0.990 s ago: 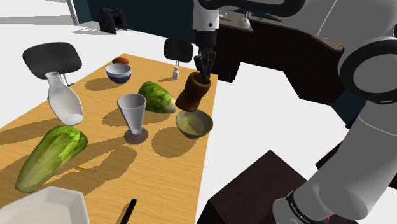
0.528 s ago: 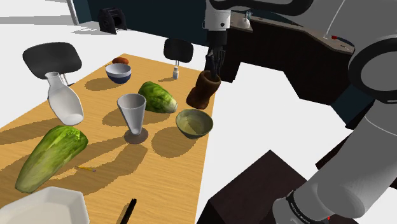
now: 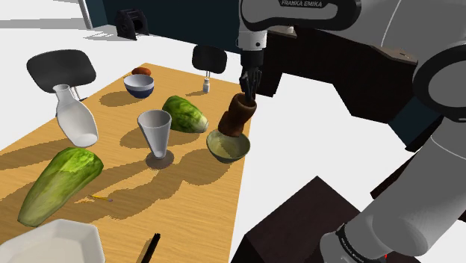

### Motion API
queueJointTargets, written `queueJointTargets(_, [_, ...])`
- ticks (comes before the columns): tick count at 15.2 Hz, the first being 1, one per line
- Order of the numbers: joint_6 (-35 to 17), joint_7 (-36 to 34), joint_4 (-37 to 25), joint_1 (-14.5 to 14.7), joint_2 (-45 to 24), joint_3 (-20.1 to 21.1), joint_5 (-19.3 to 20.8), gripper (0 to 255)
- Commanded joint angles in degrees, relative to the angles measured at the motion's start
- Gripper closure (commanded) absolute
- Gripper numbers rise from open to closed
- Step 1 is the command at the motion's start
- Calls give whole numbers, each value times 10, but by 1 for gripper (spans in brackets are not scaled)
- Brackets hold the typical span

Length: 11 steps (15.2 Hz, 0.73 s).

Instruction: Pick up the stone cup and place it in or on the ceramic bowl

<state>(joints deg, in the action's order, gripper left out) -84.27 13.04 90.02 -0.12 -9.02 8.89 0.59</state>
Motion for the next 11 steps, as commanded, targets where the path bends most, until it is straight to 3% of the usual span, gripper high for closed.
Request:
queueJointTargets(1, [-17,0,17,0,1,0,0,255])
queueJointTargets(11, [-92,0,89,-1,-3,-1,1,255])
